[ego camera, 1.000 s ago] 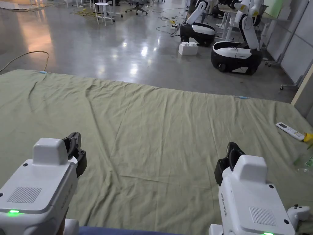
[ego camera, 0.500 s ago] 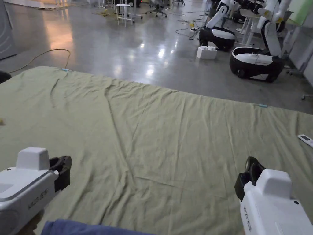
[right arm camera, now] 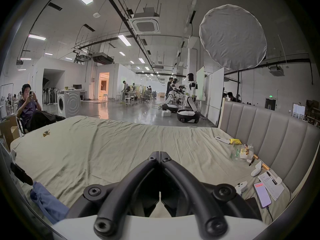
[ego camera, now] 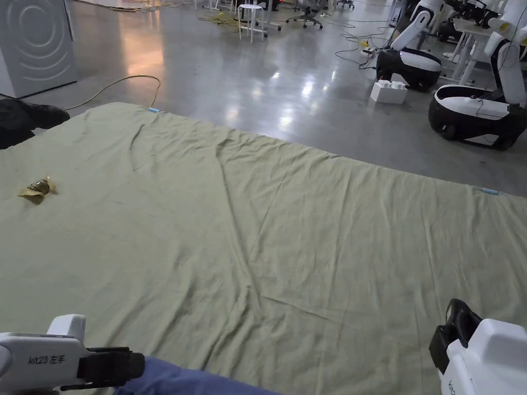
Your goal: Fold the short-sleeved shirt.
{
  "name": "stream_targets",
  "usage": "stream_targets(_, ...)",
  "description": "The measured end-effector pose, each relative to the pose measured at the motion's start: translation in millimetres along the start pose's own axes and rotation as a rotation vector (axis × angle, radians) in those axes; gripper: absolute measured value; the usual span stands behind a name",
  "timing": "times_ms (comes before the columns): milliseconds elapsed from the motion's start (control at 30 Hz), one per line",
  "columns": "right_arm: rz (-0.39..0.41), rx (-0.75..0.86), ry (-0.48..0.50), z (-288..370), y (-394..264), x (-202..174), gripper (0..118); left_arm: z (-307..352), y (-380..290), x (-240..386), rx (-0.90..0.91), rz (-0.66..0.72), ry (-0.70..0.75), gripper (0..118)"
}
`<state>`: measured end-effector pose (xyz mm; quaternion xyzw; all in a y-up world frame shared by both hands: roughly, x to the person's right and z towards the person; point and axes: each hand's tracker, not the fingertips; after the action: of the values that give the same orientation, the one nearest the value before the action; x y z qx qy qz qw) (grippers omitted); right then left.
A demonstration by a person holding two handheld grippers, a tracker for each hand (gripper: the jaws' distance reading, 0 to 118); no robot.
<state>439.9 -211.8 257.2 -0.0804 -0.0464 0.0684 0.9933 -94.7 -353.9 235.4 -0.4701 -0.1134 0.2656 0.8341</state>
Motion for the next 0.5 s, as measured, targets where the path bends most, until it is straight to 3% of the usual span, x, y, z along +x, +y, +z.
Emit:
stream_targets(133,0.004,-0.013,0.001,0.2,-3.2,-2.1,0,-27.3,-6.8,-17.9,-0.122,0.134,-0.145,80)
stream_targets(367,-0.001,-0.032,-0.008,0.5,-7.1,-2.1,0,-34.3,-8.9,-32.0,-0.081,0.305,-0.367,77)
stream_targets(400,-0.002,-0.035,-0.009,0.3,-7.6,-2.1,0,-33.8,-10.8,-28.8,-0.079,0.284,-0.349,73)
stream_targets(500,-0.003,-0.042,-0.008,-0.1,-8.8,-2.6,0,-38.8,-14.9,-19.1,-0.1,0.239,-0.307,35)
